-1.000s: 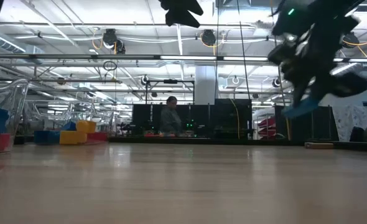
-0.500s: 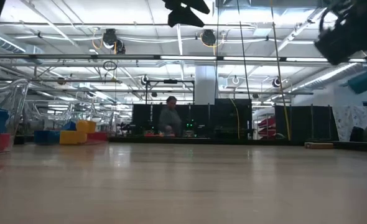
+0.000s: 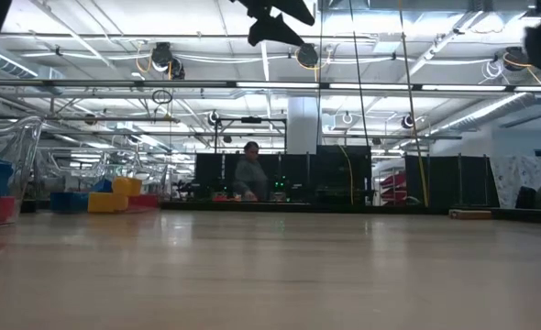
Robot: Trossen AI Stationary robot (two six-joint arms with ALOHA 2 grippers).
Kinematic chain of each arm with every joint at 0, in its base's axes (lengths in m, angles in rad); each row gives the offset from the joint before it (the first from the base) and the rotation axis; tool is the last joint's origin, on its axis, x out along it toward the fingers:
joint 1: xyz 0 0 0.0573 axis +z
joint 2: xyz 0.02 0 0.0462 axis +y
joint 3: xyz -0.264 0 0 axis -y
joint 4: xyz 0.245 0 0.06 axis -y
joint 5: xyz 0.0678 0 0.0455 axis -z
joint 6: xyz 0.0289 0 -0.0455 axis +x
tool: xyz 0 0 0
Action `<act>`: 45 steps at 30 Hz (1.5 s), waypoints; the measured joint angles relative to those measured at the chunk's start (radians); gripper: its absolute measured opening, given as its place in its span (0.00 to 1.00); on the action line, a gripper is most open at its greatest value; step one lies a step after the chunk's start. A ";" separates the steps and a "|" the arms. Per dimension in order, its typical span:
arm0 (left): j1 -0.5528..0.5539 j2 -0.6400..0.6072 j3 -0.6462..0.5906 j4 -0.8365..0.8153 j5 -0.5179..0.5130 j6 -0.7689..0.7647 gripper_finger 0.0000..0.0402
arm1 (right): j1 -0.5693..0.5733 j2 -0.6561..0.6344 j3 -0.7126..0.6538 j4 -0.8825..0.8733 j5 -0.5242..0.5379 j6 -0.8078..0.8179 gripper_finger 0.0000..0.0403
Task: Sort blocks by size
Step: Put the blue rectangular block into the bottom right transparent bin, then put the brown rectangular block into the bottom right transparent bin
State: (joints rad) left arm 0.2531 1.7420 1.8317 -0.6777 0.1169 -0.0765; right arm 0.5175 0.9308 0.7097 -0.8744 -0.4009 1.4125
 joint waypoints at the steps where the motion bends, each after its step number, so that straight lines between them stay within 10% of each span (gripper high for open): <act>1: 0.000 0.002 0.000 -0.004 -0.004 -0.007 0.65 | 0.017 0.001 0.000 -0.016 -0.001 0.018 0.18; 21: 0.001 0.010 0.000 0.019 -0.156 -0.069 0.65 | 0.181 0.079 0.007 -0.049 -0.005 0.274 0.52; 34: 0.050 0.060 0.000 0.049 -0.083 -0.212 0.65 | 0.038 0.075 0.204 -0.019 0.447 0.105 0.53; 45: 0.046 0.065 0.000 0.060 -0.076 -0.241 0.65 | -0.313 0.075 0.205 -0.091 0.827 0.067 0.53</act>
State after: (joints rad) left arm 0.2989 1.8068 1.8313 -0.6172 0.0406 -0.3179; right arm 0.2041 1.0061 0.9146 -0.9654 0.4261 1.4793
